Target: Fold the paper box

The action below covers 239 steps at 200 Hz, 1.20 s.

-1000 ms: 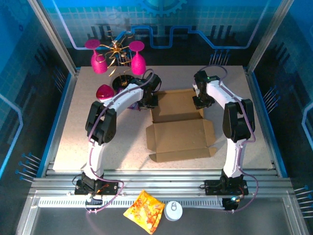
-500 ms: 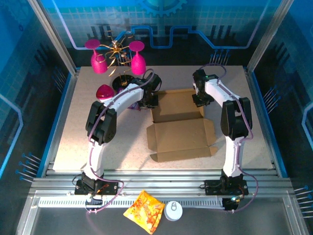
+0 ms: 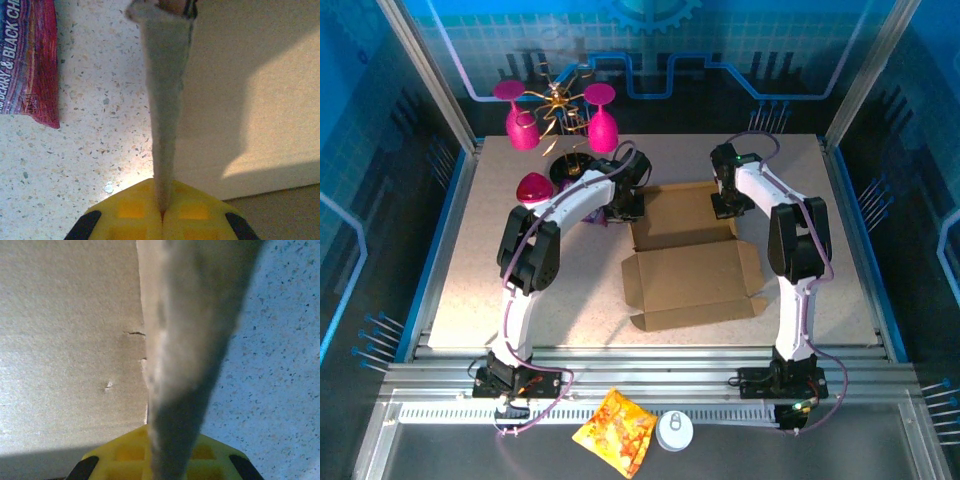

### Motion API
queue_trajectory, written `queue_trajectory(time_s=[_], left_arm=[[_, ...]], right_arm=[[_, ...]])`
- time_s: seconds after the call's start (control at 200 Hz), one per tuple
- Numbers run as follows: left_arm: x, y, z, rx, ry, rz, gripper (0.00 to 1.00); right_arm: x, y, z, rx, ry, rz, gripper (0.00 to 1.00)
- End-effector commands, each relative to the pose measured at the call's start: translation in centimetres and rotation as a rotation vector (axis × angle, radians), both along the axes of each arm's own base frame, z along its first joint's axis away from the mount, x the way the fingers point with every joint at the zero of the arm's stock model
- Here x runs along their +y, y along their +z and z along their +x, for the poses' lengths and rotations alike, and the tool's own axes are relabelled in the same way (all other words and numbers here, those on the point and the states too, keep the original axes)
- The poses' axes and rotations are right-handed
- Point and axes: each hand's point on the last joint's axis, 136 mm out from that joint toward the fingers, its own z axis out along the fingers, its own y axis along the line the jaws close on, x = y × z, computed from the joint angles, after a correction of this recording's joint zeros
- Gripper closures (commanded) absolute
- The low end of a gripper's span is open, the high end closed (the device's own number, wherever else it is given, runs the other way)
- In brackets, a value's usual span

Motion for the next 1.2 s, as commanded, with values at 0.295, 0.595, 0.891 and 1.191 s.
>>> queue_trajectory(time_s=[0.295, 0.595, 0.891, 1.191], left_arm=[[-0.3, 0.2, -0.8, 0.055, 0.023, -0.025, 0.61], [-1.3, 2.5, -2.2, 0.01, 0.037, -0.141, 0.55], [-1.4, -0.2, -3.5, 0.075, 0.05, -0.157, 0.67], [-1.4, -2.1, -3.1, 0.092, 0.055, -0.12, 0.92]], right_arm=[[-0.3, 0.7, 0.2, 0.027, 0.021, -0.053, 1.0], [-0.4, 0.1, 0.2, 0.055, 0.023, -0.045, 1.0], [-0.4, 0.0, 0.3, 0.062, 0.028, -0.038, 1.0], [-0.3, 0.2, 0.5, 0.061, 0.033, -0.037, 1.0]])
